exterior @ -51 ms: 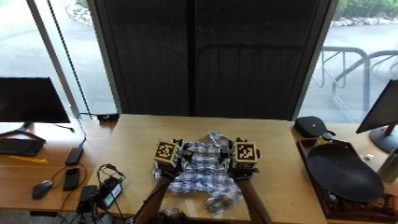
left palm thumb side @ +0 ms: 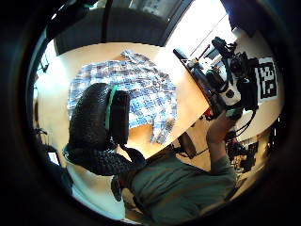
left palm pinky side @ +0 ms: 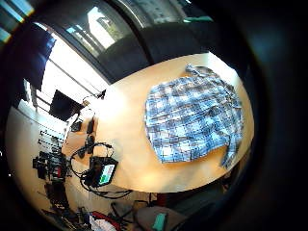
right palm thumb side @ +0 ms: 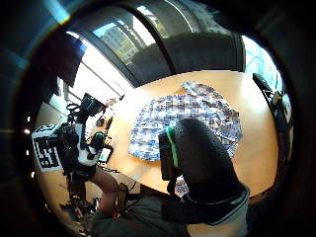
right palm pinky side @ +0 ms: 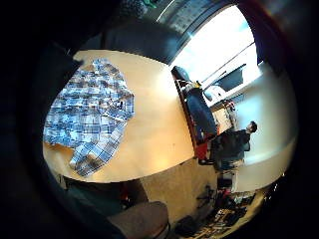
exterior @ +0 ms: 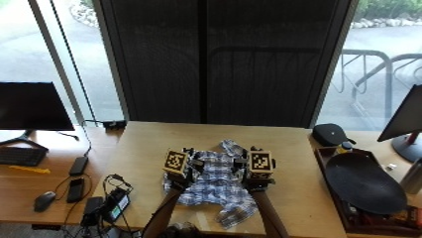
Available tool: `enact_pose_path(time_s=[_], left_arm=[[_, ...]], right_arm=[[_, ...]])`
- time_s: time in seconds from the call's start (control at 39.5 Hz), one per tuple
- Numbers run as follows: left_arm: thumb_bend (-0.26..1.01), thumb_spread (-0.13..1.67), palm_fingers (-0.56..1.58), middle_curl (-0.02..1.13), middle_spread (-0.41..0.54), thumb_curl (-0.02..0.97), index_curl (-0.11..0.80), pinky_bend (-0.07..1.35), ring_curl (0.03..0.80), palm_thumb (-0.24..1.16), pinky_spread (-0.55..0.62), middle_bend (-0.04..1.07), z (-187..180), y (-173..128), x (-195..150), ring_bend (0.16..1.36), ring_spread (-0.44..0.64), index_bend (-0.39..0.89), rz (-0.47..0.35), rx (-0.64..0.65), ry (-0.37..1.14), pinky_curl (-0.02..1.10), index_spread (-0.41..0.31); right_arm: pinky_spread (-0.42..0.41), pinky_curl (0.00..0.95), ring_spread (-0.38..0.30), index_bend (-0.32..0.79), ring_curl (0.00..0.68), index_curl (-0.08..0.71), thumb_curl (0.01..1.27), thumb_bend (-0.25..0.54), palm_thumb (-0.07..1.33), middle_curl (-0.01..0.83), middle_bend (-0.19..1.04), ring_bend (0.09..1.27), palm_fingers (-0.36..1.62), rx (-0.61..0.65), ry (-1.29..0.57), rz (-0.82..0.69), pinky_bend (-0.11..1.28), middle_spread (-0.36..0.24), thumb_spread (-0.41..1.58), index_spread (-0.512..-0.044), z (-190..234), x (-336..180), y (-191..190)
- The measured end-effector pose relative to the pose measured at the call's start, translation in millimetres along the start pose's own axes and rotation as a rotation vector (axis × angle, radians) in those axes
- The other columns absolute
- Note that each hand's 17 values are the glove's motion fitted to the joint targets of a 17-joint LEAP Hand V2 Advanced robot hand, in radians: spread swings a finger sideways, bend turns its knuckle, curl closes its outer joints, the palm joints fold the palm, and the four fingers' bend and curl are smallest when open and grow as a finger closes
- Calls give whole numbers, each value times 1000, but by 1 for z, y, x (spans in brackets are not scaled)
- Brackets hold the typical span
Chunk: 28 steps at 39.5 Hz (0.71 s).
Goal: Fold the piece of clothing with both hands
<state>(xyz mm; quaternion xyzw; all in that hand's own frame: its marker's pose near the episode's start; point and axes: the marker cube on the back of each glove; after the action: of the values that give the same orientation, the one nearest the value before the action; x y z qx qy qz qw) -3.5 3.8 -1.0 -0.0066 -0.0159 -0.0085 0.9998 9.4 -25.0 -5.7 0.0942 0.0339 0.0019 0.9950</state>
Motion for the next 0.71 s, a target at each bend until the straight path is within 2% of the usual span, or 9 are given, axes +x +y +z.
enact_pose_path(time_s=[0.1,0.18,0.23,0.28,0.38,0.53,0.63,0.71], left_arm=[[156,780,546,168,3,98,139,292,158,262,222,251,0,1,-1,417,148,196,-3,7,-8,119,-99],[149,905,535,198,3,120,171,287,180,269,258,241,0,1,2,421,168,189,1,17,14,136,-111],[142,968,530,214,4,134,189,285,189,271,276,235,1,0,2,421,178,184,2,21,20,145,-116],[135,1019,527,227,4,147,205,283,197,273,291,229,2,0,1,421,185,180,0,19,21,152,-120],[117,1093,521,251,4,170,232,279,209,276,313,218,5,0,-2,420,196,173,-4,18,13,166,-126],[90,1158,513,282,4,199,263,276,225,281,333,207,0,-8,-20,417,206,166,-15,69,-113,184,-131],[72,1184,509,300,4,216,279,273,234,285,341,201,6,1,-7,416,209,162,-19,-7,1,196,-132],[59,1197,506,311,4,227,289,272,241,289,346,197,9,2,-6,415,211,160,-21,-23,24,204,-133]], right_arm=[[228,159,96,176,113,123,110,197,318,86,175,339,308,-4,-1,-1,410,-1,783,-288,0,-1,1],[256,184,110,172,134,150,133,191,326,109,177,347,294,-108,-55,-5,417,-1,913,-323,3,-9,15],[269,196,116,170,144,164,146,184,329,122,178,351,286,-74,-51,-8,419,-1,980,-339,5,-9,10],[280,207,122,168,153,177,159,177,331,135,178,355,279,-19,-30,-14,421,-1,1034,-350,7,-7,2],[294,226,129,166,168,199,182,159,335,157,178,360,268,-148,-70,-18,423,-1,1113,-366,19,-13,19],[306,248,136,164,187,225,211,131,341,185,178,366,256,-182,-74,-8,424,-1,1184,-379,18,-11,24],[310,261,138,164,198,239,228,112,346,200,177,369,249,-195,-77,-6,424,-1,1212,-383,15,-8,27],[313,269,140,163,205,248,239,98,350,210,177,370,245,-188,-90,-4,424,-1,1227,-386,18,-7,26]])
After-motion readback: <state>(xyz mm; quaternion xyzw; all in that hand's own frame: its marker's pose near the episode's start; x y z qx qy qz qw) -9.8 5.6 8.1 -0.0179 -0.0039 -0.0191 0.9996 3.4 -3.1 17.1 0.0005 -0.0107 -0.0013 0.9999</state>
